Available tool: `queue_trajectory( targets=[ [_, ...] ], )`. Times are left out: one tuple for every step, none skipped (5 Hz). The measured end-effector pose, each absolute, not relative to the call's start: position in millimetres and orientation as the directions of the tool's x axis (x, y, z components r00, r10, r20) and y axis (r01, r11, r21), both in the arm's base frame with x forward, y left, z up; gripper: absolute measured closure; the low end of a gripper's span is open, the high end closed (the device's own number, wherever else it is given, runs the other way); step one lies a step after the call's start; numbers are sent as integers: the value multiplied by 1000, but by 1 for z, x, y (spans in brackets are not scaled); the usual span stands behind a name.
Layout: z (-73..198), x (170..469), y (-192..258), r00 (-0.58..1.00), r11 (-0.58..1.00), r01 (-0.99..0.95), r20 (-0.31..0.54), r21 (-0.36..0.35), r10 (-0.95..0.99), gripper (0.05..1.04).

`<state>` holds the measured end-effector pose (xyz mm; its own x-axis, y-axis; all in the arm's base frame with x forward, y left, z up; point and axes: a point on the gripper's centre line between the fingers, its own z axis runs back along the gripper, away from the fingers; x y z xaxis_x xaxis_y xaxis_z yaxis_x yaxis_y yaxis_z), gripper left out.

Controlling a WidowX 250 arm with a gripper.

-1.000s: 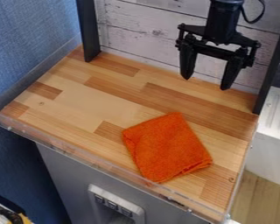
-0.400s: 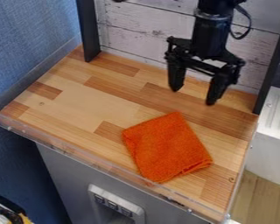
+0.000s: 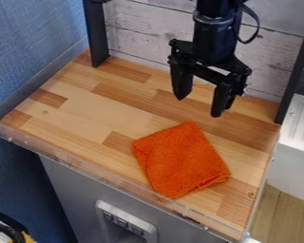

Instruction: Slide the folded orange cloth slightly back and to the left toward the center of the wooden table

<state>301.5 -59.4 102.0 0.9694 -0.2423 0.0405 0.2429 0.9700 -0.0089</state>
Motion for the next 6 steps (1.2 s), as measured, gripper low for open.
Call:
queue_trajectory(
  targets=[
    [107,296,-57,958,960,280,61,-5,-279,85],
    [103,292,-56,952,953,304,49,-8,-303,86],
    [103,292,-57,944,944,329,48,-9,-328,127],
    [98,289,-56,935,936,353,44,-12,-352,407],
    [85,284,-56,933,933,360,25,-16,-360,713],
    [72,283,-55,937,937,348,4,-15,-348,929]
  ],
)
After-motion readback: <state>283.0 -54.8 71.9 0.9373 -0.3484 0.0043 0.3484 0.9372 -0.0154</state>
